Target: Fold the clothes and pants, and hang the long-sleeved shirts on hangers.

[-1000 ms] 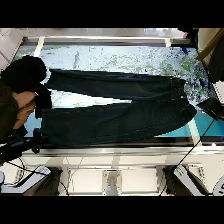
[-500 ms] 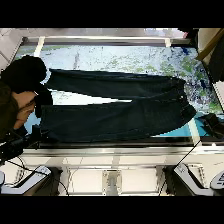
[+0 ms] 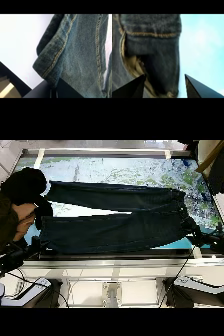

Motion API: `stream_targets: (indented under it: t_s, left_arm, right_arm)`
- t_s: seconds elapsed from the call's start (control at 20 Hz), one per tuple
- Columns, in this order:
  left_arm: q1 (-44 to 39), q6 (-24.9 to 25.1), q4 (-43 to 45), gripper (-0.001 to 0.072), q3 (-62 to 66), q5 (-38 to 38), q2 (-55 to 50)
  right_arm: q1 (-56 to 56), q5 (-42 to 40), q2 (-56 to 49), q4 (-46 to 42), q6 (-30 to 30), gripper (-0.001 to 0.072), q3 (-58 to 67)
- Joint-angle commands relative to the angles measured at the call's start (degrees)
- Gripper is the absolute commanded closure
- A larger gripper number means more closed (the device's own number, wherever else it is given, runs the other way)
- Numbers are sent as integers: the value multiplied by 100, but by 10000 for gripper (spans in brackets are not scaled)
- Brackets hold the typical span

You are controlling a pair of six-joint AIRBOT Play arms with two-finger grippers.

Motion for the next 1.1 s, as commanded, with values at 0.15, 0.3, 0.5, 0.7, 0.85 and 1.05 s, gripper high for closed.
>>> stream_targets:
  t_s: [0.15,0.3,0.5,0.7,0.85,1.05]
  left_arm:
    - [0,52,13,691,138,31,7]
    - [0,50,39,691,833,-297,11]
    - [0,-133,442,692,1836,-1064,345]
    - [2,-649,1591,692,2009,-1513,1259]
    - [2,-732,1963,692,2098,-1762,2057]
    - [-302,-1182,2116,697,3008,-1176,2046]
  right_arm:
    - [691,-485,-282,269,-114,650,258]
    - [487,304,164,-63,-87,655,588]
    - [-413,1650,1235,-1060,55,657,706]
    - [-1690,3053,2393,-1624,-186,657,719]
    - [-2210,3200,3110,-1746,-221,658,907]
    - [-1996,3294,3080,-1928,192,659,1307]
